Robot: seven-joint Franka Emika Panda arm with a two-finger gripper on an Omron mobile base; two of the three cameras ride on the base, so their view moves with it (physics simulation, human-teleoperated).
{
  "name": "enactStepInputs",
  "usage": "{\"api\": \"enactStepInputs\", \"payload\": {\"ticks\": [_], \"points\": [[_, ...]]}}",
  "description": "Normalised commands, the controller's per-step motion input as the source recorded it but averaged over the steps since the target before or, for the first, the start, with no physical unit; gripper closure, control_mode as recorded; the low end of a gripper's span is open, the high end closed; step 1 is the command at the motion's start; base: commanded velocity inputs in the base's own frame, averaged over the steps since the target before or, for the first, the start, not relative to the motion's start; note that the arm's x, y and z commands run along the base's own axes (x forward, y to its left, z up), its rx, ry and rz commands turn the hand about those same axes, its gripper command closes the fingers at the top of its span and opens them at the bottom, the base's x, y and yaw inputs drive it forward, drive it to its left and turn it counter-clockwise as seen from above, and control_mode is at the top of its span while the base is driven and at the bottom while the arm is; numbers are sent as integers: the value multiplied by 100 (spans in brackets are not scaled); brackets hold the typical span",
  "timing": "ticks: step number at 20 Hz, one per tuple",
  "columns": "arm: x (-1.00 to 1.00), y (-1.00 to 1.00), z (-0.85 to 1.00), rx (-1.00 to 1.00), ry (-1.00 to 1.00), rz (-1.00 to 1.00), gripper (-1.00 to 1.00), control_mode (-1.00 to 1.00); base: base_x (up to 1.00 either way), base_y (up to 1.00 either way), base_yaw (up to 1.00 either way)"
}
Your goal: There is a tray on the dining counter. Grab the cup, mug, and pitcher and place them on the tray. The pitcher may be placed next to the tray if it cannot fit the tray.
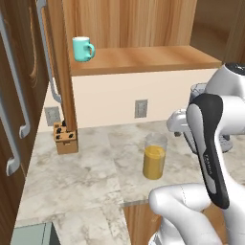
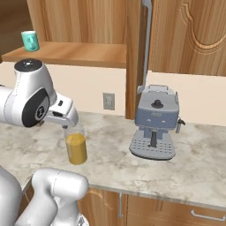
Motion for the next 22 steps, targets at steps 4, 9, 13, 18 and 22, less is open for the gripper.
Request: {"api": "enactStepInputs", "payload": {"ticks": [4, 9, 13, 18, 22], "points": [[0, 2, 24, 0, 0, 8, -100, -100, 0, 0, 0], [0, 9, 28, 0, -10, 7, -100, -100, 0, 0, 0], [0, 21, 35, 0, -16, 3, -100, -100, 0, 0, 0], [0, 21, 39, 0, -19, 6, -100, -100, 0, 0, 0], [11, 17, 33, 0, -11, 8, -100, -100, 0, 0, 0]]}}
